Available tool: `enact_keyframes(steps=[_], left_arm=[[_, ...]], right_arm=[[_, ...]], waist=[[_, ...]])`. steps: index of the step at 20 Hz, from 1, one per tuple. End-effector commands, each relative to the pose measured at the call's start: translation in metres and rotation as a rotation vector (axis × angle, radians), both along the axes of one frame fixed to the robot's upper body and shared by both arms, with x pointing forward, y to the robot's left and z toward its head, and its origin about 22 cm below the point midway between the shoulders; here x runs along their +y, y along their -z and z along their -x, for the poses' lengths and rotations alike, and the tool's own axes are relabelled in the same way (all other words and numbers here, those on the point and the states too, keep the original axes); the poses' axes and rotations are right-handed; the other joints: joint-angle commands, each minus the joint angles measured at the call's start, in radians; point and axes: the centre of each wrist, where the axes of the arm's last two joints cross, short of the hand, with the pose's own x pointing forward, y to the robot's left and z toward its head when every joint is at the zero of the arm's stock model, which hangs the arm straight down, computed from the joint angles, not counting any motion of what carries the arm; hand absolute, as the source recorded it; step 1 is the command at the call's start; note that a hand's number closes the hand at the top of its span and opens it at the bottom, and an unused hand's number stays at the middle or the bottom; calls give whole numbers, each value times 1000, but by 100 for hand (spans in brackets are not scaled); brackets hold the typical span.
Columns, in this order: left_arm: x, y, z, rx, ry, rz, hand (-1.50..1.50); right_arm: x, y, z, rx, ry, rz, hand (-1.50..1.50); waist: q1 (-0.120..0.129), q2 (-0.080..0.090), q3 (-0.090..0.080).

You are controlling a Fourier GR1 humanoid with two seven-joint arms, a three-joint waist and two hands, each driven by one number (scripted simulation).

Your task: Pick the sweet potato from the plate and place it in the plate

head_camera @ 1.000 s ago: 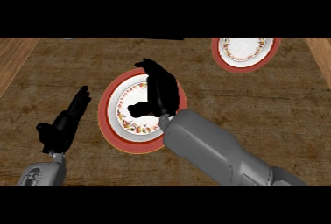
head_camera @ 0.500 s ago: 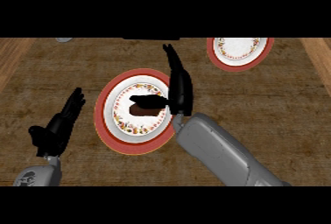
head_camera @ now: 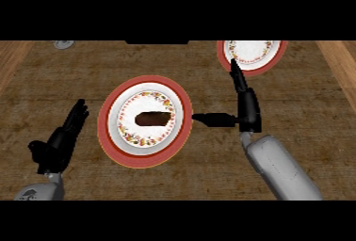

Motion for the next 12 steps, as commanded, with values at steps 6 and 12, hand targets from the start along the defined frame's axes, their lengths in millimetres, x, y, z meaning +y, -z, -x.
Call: enact_keyframes(steps=[6,12], left_arm=[[-1,-2,1,-12,-5,-5,0],[11,-12,4,-3,-13,7,0]], right_arm=[[-80,30,-7,-23,-91,42,-150],[-92,55,3,-12,-86,71,-150]], waist=[[0,-2,-1],[0,-3,-1]])
